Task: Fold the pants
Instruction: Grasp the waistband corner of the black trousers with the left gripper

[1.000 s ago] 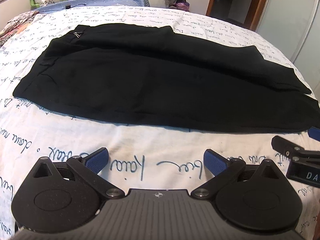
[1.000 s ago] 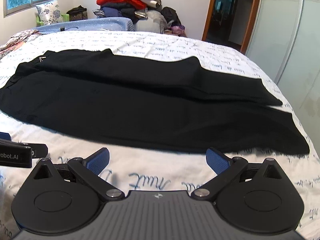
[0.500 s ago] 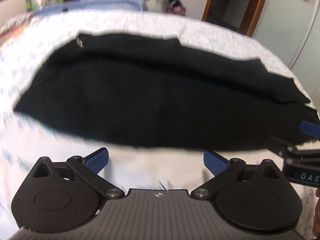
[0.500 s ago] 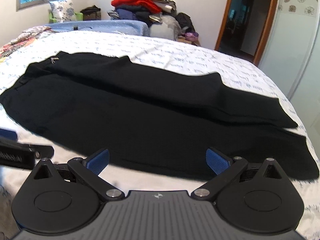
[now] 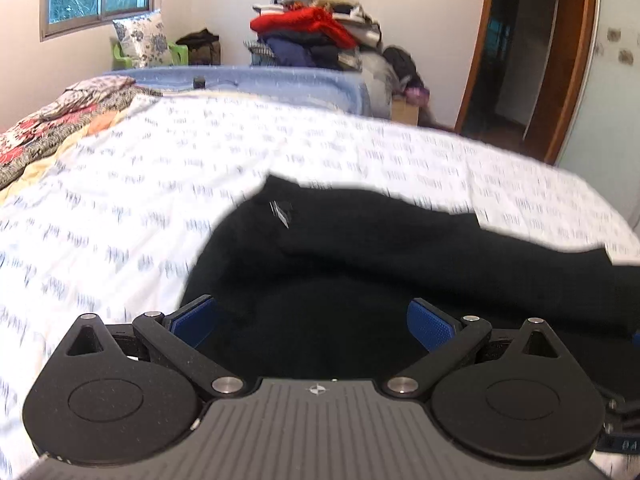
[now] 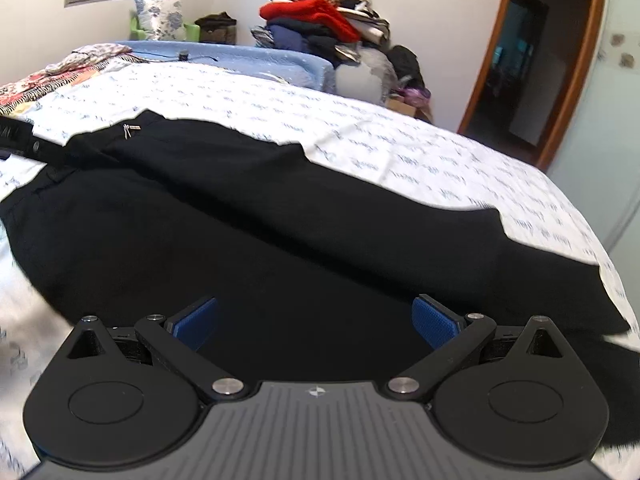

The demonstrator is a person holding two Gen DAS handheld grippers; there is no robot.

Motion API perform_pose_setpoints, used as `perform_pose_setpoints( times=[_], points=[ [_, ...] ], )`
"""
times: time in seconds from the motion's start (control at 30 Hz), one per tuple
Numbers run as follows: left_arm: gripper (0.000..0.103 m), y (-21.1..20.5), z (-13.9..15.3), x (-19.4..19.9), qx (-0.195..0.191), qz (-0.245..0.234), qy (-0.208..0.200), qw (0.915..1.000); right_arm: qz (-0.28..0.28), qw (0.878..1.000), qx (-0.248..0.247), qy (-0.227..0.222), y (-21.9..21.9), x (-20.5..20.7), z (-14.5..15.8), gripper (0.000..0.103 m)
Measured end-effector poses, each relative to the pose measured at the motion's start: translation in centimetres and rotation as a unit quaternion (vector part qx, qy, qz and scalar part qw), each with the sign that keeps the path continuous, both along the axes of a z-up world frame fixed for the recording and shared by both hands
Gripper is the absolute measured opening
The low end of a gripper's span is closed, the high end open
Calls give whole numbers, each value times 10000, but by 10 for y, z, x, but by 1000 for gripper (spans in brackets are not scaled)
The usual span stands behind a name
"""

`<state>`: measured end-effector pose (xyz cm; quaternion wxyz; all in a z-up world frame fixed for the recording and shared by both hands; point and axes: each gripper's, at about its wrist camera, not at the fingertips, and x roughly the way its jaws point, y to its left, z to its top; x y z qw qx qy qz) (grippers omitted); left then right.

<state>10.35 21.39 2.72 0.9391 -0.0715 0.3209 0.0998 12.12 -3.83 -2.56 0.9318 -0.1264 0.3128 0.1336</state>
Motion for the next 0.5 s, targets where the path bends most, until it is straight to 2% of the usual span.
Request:
perform_pose_setpoints(
  times=[0.1,0.2,0.3,0.37,0.5],
  points=[
    [102,37,4,29,-413,-306,-204,9985,131,9998,152,-72,11,11,6,103],
    [102,79,2,70,-836,-381,-298,9953,242,9993,282,-89,21,19,10,103],
    [101,114,-9,115,-1035,-347,-127,9939,307,9991,295,-40,28,23,7,103],
    [101,137,-23,144,-1475,-535,64,9876,306,9993,203,7,30,24,2,103],
    [100,169,-54,186,-2188,-424,412,9740,238,9996,59,119,30,26,-8,103]
  ],
)
